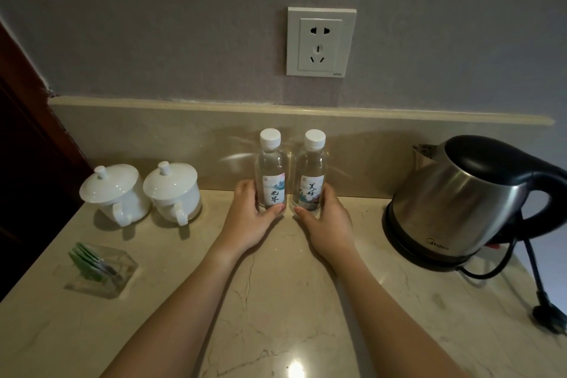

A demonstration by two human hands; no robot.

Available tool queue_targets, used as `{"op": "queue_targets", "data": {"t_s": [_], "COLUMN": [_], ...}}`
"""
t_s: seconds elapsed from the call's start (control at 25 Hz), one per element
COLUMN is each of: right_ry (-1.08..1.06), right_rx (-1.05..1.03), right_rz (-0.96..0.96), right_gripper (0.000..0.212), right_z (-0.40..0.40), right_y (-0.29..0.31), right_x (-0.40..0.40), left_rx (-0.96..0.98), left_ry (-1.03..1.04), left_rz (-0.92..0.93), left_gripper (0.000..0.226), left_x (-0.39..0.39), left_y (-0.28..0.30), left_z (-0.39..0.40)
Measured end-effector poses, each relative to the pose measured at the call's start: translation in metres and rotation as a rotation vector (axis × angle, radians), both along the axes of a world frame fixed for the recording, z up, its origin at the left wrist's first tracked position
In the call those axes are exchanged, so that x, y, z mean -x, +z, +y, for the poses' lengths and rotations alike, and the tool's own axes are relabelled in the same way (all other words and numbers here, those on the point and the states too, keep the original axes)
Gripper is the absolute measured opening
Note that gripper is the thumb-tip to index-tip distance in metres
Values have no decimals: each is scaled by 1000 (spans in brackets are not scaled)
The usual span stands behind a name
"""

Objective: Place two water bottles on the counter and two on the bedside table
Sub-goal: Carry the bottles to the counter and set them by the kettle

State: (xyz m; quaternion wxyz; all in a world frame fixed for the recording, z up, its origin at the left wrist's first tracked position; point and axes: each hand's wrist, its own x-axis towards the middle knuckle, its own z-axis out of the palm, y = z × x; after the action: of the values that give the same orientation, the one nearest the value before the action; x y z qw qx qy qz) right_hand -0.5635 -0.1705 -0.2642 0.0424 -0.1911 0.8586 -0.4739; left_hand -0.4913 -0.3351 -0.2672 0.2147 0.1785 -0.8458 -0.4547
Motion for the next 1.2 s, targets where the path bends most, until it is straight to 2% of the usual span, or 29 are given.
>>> {"op": "queue_targets", "data": {"t_s": [0.2, 0.4, 0.6, 0.68, 0.8, 0.84, 0.88, 0.96, 1.04, 1.2], "right_ry": [-4, -14, -9, 11, 6, -38, -94, -114, 74, 571], "right_rx": [-11, -14, -1, -4, 95, 161, 218, 274, 260, 234], "right_rz": [1, 3, 7, 2, -61, -129, -205, -308, -382, -353], "right_gripper": [52, 48, 48, 53, 78, 85, 86, 73, 52, 25], "right_z": [0, 0, -2, -2, 2, 3, 4, -1, -16, -80], "right_y": [2, 4, -4, -2, 5, 7, 6, 0, 4, 47], "right_x": [-1, -3, 1, 2, -3, -12, -26, -69, -114, -189], "left_rx": [0, -98, -48, -48, -132, -141, -127, -33, 93, 302], "left_ry": [-7, -21, 3, 14, 72, 122, 180, 266, 348, 641], "left_rz": [24, 57, 29, 5, -6, 0, 21, 102, 165, 282], "left_gripper": [46, 67, 60, 60, 81, 82, 74, 46, 29, 19], "left_x": [0, -1, 0, -2, -17, -29, -45, -85, -132, -250], "left_y": [1, -2, -3, 0, 3, 5, 8, 24, 42, 81], "left_z": [0, -2, -3, 0, 8, 13, 18, 27, 27, -4]}}
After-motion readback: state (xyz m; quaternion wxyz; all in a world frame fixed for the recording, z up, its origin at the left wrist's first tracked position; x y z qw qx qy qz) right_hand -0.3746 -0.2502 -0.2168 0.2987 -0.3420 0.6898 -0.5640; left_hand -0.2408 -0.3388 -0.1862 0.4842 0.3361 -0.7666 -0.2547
